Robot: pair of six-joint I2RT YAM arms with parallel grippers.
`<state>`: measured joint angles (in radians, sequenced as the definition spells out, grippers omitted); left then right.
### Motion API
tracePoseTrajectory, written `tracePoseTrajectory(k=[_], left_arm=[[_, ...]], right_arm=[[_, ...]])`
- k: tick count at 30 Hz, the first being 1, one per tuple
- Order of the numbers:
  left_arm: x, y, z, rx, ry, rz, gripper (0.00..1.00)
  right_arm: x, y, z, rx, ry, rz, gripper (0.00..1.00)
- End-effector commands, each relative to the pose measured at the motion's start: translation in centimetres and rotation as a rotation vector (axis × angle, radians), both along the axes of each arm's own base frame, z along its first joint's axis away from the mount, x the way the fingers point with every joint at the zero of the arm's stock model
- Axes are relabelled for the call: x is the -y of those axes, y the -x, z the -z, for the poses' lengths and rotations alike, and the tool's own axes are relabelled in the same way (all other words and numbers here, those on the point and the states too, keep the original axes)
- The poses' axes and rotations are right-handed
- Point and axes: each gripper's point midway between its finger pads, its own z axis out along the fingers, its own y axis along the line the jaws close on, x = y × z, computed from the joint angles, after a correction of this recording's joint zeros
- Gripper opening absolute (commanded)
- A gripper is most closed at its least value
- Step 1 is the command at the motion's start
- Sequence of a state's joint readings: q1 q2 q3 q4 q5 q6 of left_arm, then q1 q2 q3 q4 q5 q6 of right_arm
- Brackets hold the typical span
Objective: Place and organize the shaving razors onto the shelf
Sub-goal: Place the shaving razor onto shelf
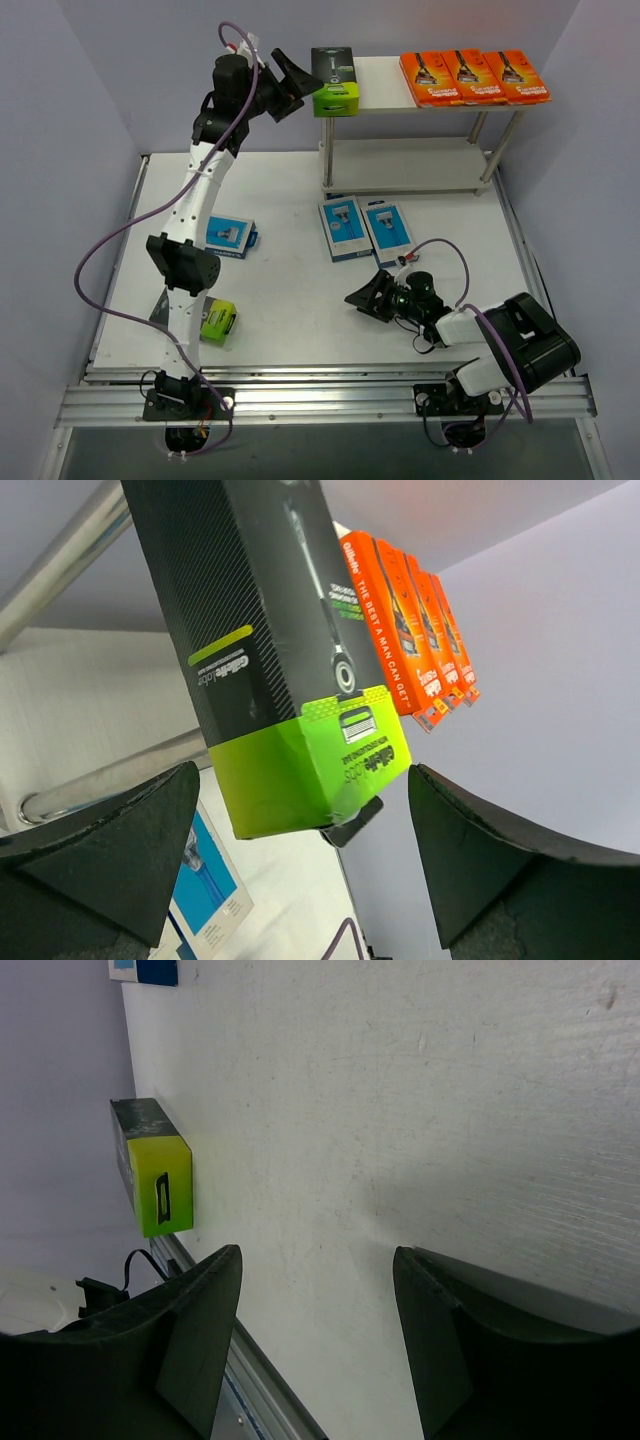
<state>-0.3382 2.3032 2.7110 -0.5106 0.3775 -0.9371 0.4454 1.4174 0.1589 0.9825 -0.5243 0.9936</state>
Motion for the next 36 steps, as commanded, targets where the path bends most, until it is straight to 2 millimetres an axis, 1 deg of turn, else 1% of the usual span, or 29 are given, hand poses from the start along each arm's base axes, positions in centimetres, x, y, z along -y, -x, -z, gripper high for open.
tracePoseTrajectory(k=[1, 7, 8, 10, 11, 13, 14, 15, 17, 18, 25, 28, 33, 34, 36], left_arm=[[-1.9, 1.8, -6.2, 0.173, 0.005, -0.031, 0.94], [-1.5, 1.5, -7.8, 0.268, 0.020, -0.039, 0.94], [-1.3, 1.3, -7.7, 0.278, 0.019, -0.039, 0.94], [-1.2, 1.1, -8.5, 0.318, 0.027, -0.047, 0.94], [-1.1, 0.6, -8.0, 0.317, 0.027, -0.051, 0.94], [-1.0, 0.5, -8.3, 0.327, 0.037, -0.052, 0.94], [-0.8, 0.0, -7.7, 0.318, 0.037, -0.051, 0.94], [-0.7, -0.1, -7.6, 0.318, 0.038, -0.051, 0.94], [-0.3, -0.4, -7.1, 0.314, 0.040, -0.047, 0.94], [-0.2, -0.4, -7.2, 0.323, 0.043, -0.046, 0.94], [0.7, -1.3, -5.4, 0.298, 0.042, -0.035, 0.94], [1.2, -1.5, -4.9, 0.296, 0.045, -0.028, 0.94], [1.8, -1.5, -5.4, 0.325, 0.064, -0.018, 0.94], [2.1, -1.5, -5.2, 0.326, 0.065, -0.013, 0.94], [2.4, -1.4, -5.6, 0.347, 0.075, -0.008, 0.94]], right_arm=[[0.0, -0.6, -0.1, 0.021, 0.018, -0.006, 0.58], [-0.2, -0.7, -0.2, 0.023, 0.017, -0.014, 0.58], [-0.2, -0.7, -0.2, 0.023, 0.017, -0.016, 0.58], [-0.2, -0.6, -0.2, 0.021, 0.018, -0.021, 0.58], [-0.2, -0.6, -0.1, 0.019, 0.020, -0.021, 0.58], [-0.2, -0.4, 0.0, 0.017, 0.024, -0.027, 0.58], [-0.2, -0.4, 0.0, 0.017, 0.025, -0.028, 0.58], [-0.1, -0.4, 0.0, 0.016, 0.026, -0.028, 0.58], [-0.2, -0.5, 0.0, 0.019, 0.030, -0.031, 0.58], [-0.1, -0.4, 0.1, 0.017, 0.031, -0.033, 0.58], [-0.3, -0.6, 0.3, 0.011, 0.036, -0.043, 0.58], [-0.3, -0.5, 0.5, 0.008, 0.036, -0.045, 0.58], [-0.5, -0.5, 0.8, 0.000, 0.033, -0.051, 0.58], [-0.5, -0.5, 0.8, 0.000, 0.031, -0.050, 0.58], [-0.6, -0.5, 0.9, -0.002, 0.030, -0.055, 0.58]])
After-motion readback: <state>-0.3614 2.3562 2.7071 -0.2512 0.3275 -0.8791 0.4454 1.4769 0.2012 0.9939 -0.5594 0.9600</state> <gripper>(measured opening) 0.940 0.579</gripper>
